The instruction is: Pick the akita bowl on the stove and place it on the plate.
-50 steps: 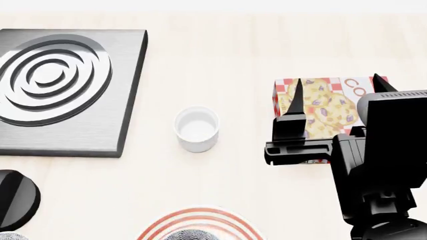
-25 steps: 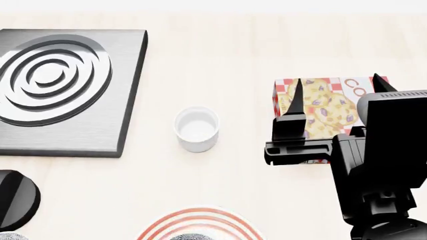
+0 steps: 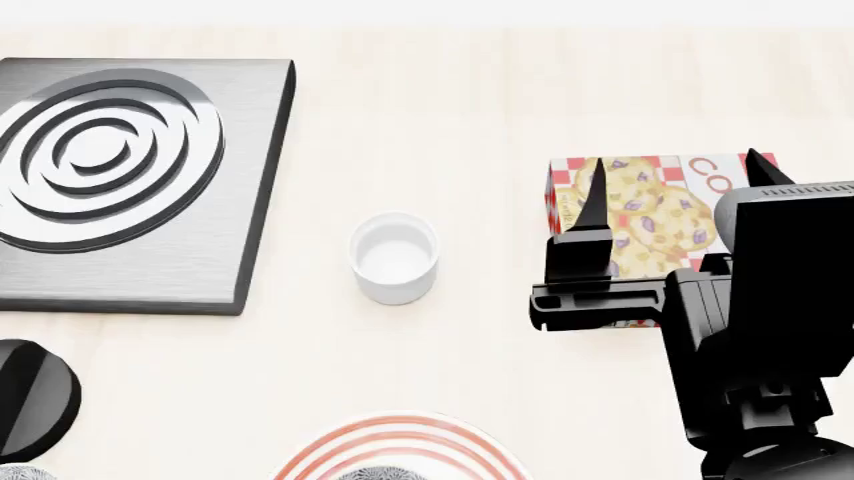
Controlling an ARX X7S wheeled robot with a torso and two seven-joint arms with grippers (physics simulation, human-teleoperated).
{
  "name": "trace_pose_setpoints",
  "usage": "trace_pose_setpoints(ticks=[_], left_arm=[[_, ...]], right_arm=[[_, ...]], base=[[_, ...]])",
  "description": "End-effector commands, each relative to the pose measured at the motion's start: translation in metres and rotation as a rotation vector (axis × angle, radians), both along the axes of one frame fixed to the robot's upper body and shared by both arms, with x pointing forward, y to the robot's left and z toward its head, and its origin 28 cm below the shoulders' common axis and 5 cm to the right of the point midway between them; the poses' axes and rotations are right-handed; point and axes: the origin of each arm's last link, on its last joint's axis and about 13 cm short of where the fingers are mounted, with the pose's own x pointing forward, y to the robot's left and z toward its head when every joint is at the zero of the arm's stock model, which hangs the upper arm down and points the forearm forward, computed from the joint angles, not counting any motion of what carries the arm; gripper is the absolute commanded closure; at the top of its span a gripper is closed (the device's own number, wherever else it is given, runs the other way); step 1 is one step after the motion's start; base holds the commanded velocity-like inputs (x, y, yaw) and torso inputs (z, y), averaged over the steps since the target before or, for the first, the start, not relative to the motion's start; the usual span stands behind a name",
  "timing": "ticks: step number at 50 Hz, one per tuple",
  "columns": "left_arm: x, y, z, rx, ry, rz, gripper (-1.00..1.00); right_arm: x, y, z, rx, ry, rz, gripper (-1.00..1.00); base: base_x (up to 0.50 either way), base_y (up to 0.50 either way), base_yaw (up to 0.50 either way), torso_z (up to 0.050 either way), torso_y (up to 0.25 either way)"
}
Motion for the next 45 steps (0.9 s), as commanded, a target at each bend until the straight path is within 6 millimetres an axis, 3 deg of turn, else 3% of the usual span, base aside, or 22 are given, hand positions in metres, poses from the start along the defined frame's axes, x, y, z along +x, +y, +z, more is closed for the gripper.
trace_pose_setpoints(ticks=[1,45], left_arm=[[-0.002,-0.003,0.009,-0.052,-0.014,-0.001,-1.0],[0.004,-0.018,0.064,-0.471,-0.03,0.065,-1.0]], right_arm=[[0.001,0.0,-0.001,0.0,0.002,0.0,-1.0],[0.0,0.0,0.001,-0.004,0.002,0.001,-1.0]], base=[[0.0,0.0,0.0,0.0,0.0],[0.0,0.0,0.0,0.0,0.0]])
